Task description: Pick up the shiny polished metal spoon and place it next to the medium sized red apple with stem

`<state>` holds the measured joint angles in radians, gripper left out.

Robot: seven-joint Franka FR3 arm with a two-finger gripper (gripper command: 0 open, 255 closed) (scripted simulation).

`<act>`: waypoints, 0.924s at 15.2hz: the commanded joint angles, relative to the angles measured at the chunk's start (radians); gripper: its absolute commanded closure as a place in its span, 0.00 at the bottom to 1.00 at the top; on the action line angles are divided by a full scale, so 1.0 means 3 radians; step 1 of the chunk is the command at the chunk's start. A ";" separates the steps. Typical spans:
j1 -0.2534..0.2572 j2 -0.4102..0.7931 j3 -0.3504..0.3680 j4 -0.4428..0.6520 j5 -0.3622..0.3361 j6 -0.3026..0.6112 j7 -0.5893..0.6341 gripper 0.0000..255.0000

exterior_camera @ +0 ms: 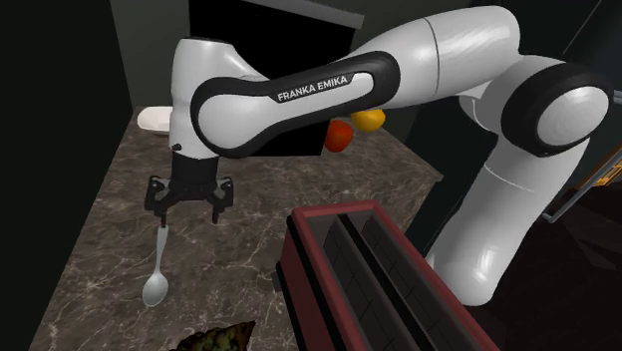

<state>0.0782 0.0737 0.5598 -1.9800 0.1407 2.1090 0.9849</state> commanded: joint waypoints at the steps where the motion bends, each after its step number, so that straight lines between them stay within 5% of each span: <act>1: 0.0076 0.0265 0.0034 0.0192 -0.0110 0.0056 0.0241 0.00; 4: 0.0201 0.0614 0.0024 0.0485 -0.0259 0.0091 0.0502 0.00; 14: 0.0277 0.0790 -0.0002 0.0356 -0.0356 0.0383 0.0564 0.00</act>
<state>0.1603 0.3089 0.5594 -1.8725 0.0352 2.2212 1.1532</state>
